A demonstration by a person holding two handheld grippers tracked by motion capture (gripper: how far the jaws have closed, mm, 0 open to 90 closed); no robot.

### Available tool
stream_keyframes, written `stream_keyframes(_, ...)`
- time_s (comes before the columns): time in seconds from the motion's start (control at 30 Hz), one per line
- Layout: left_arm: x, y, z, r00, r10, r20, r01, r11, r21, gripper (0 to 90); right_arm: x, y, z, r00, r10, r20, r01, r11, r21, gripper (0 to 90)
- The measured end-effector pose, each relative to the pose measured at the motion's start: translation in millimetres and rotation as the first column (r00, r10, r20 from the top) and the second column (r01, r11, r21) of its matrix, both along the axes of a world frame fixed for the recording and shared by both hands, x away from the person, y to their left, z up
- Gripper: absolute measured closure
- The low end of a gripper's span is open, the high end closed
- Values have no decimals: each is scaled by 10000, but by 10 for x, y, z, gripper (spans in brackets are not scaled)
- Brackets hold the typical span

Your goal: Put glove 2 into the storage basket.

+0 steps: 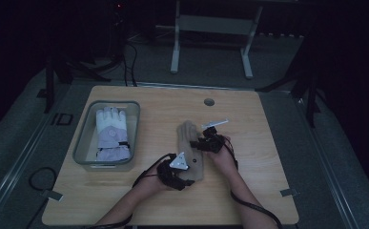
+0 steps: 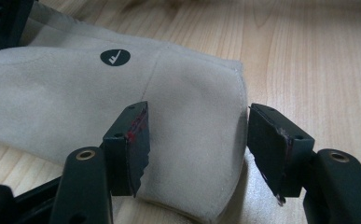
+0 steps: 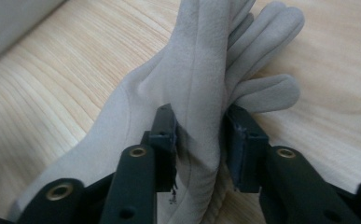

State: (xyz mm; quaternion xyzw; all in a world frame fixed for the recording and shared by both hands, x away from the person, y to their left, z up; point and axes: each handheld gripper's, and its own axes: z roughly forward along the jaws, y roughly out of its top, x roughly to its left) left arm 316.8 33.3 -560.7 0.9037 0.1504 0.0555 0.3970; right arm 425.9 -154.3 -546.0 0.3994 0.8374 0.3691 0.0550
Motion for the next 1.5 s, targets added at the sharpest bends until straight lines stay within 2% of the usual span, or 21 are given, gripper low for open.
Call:
stream_keyframes(0.1,-14,-9,0,10000,1,91,-2,10000,83,386,-51,42,24,9979,185,628,-150,9983,-566,691)
stream_keyframes(0.2,-34,-17,-4,9997,4,234,-7,9999,164,376,-84,76,44,9953,252,933,-173,9962,-851,700)
stream_keyframes(0.33,-70,-57,10,9971,-105,760,52,9976,696,381,-85,80,55,9957,199,905,-120,9961,-874,700)
stream_keyframes(0.57,-32,-56,45,9949,97,1000,-200,9945,1028,577,-81,96,58,9961,123,876,-43,9958,-913,701)
stream_keyframes(0.7,-11,-60,57,9947,204,1003,-319,9930,1142,692,-79,104,59,9958,124,904,-39,9956,-932,702)
stream_keyframes(0.73,16,-68,74,9955,371,869,-474,9917,1195,692,-77,108,58,9959,125,894,-40,9955,-945,703)
stream_keyframes(0.77,28,-69,83,9963,423,742,-510,9914,1201,754,-72,119,65,9964,90,847,-8,9953,-968,706)
stream_keyframes(0.8,37,-69,91,9971,454,618,-525,9916,1183,770,-72,125,69,9964,83,843,2,9950,-998,707)
stream_keyframes(0.9,51,-62,100,9978,432,494,-486,9923,1137,798,-69,133,81,9960,101,890,-11,9950,-998,712)
stream_keyframes(0.97,60,-47,130,9980,490,411,-533,9924,1111,810,-74,144,114,9955,70,949,19,9956,-932,716)
stream_keyframes(1.13,42,-36,183,9979,397,509,-465,9892,1387,817,-82,167,186,9951,124,983,-44,9966,-817,718)
stream_keyframes(1.3,8,20,300,9969,527,588,-606,9881,1417,816,-99,191,283,9950,169,985,-111,9982,-591,718)
stream_keyframes(1.5,-10,87,434,9964,538,655,-629,9871,1471,816,-122,275,450,9908,336,1312,-260,9979,-587,717)
